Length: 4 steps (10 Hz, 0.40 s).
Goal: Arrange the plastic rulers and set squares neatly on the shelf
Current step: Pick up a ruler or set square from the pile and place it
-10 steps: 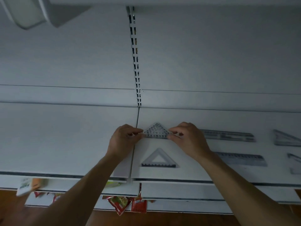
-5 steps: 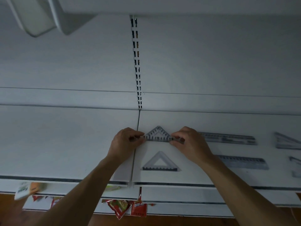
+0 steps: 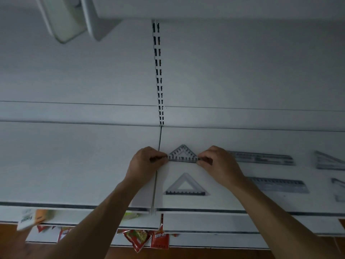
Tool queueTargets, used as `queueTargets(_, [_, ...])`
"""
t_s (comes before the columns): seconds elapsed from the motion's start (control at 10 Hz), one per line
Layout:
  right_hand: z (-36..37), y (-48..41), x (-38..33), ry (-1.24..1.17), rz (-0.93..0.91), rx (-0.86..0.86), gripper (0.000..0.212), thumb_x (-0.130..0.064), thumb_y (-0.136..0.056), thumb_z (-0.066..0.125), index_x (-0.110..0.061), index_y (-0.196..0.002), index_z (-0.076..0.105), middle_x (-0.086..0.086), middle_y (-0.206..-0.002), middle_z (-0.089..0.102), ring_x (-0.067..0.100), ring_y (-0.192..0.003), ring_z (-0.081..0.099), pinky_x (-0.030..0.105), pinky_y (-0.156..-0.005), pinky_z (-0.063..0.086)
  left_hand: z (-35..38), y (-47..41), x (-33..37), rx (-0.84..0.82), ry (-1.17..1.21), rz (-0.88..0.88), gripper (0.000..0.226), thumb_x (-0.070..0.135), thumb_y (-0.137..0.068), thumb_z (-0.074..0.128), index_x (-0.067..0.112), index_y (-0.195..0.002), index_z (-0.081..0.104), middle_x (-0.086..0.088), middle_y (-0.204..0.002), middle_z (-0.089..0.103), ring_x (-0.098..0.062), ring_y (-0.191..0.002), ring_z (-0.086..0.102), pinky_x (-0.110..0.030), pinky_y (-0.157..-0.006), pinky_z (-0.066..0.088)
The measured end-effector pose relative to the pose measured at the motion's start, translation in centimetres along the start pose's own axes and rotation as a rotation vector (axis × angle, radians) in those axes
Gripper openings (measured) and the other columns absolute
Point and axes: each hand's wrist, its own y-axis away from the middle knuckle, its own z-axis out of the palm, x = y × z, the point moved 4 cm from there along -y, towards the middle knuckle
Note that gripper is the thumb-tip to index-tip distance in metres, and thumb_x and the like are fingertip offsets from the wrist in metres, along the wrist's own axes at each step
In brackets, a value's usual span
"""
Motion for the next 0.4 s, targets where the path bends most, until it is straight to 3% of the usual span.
queueTargets(0.2, [-0.3,0.4,-0.2,0.002,0.008,0.003,0.02,-0.028,-0.083,0.072,-0.014,-0.098,0.073,-0.006,-0.085,0.053,0.01,-0.082,0.053,0.019,-0.068,0.034,-0.2,0.3,-0.2,-0.001,0.007,0.025,0.019,0.03,-0.082,0.074,0.023,-0.099,0.075,0.008,-0.09,0.064,-0.004,-0.084,0.057,-0.001,-0.068,0.035])
queueTargets(0.4, [-1.3,1.1,-0.4,0.013,0.062,0.008,0.027,-0.028,-0.085,0.07,-0.013,-0.108,0.069,-0.004,-0.093,0.057,0.013,-0.087,0.057,0.027,-0.076,0.046,-0.4,0.6,-0.8,0.014,0.056,0.056,0.027,0.028,-0.082,0.074,0.022,-0.107,0.071,0.012,-0.089,0.061,-0.006,-0.087,0.056,0.002,-0.072,0.032])
